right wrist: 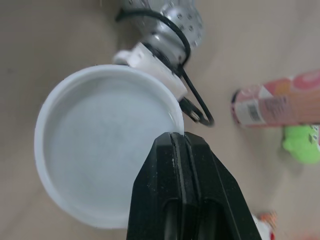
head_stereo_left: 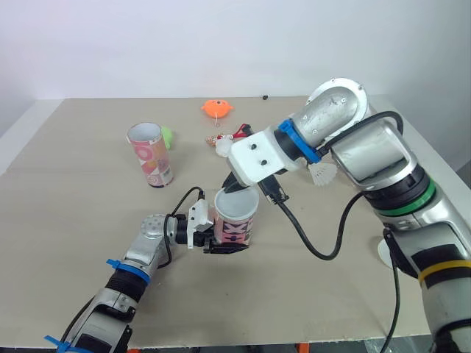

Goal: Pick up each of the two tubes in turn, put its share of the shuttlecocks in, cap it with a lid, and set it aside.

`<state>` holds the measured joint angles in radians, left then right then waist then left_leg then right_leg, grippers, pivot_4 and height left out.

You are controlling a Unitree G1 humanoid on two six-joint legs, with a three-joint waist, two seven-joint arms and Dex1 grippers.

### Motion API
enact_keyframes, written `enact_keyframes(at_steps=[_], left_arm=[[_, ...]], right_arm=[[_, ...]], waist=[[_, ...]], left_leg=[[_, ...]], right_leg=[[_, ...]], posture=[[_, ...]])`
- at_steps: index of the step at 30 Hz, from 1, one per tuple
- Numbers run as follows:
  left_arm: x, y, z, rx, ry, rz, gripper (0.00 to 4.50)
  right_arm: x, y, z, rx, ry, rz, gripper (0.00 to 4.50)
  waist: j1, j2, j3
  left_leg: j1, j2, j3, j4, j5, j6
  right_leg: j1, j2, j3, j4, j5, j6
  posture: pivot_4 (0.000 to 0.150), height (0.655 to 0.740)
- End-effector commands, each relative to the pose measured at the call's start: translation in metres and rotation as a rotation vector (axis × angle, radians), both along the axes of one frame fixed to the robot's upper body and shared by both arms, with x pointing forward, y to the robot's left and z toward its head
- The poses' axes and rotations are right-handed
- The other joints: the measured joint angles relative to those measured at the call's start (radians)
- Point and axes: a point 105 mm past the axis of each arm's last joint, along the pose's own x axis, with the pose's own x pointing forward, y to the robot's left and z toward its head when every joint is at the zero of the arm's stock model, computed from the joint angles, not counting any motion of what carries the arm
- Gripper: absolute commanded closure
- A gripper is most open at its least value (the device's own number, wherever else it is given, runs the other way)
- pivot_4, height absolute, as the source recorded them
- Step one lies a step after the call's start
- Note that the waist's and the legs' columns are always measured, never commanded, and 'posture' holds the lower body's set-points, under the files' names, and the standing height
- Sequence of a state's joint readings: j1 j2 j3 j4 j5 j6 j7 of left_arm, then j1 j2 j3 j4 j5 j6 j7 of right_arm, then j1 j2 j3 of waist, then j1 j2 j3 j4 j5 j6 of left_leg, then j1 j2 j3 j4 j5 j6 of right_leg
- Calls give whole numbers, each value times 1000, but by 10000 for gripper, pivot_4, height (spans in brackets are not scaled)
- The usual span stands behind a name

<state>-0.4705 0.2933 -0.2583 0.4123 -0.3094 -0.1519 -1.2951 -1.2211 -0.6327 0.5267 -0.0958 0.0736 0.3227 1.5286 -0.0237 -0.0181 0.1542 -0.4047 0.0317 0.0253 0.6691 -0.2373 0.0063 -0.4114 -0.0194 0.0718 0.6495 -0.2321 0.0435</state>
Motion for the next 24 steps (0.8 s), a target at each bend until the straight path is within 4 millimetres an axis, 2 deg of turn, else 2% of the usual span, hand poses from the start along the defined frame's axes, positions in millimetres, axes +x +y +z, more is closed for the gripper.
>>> enact_keyframes(at_steps=[1,9,16,20,24], left_arm=[[2,12,-20,82,58,52,15081],[0,13,-19,85,58,57,15081],[0,17,-20,90,61,70,15081],[1,17,-19,91,61,73,15081],[2,19,-17,93,56,75,15081]], right_arm=[[-12,4,6,49,20,72,43918],[-7,11,9,156,15,65,43918],[-3,9,17,214,-56,79,43918],[-5,7,13,228,-68,85,43918],[-9,-4,-2,206,-56,75,43918]], waist=[[0,0,0],[0,0,0],[-3,0,0],[-3,-1,0],[-2,-1,1]], left_leg=[[0,0,0,0,0,0],[0,0,0,-1,0,0],[0,2,0,-3,0,0],[0,3,0,-3,0,0],[0,3,0,-4,0,0]], right_leg=[[0,0,0,0,0,0],[-1,1,0,0,0,-1],[-2,3,0,0,0,-1],[-2,3,0,0,0,-1],[-2,3,0,0,0,-1]], posture=[[1500,7400],[1500,7400],[1500,7400],[1500,7400],[1500,7400]])
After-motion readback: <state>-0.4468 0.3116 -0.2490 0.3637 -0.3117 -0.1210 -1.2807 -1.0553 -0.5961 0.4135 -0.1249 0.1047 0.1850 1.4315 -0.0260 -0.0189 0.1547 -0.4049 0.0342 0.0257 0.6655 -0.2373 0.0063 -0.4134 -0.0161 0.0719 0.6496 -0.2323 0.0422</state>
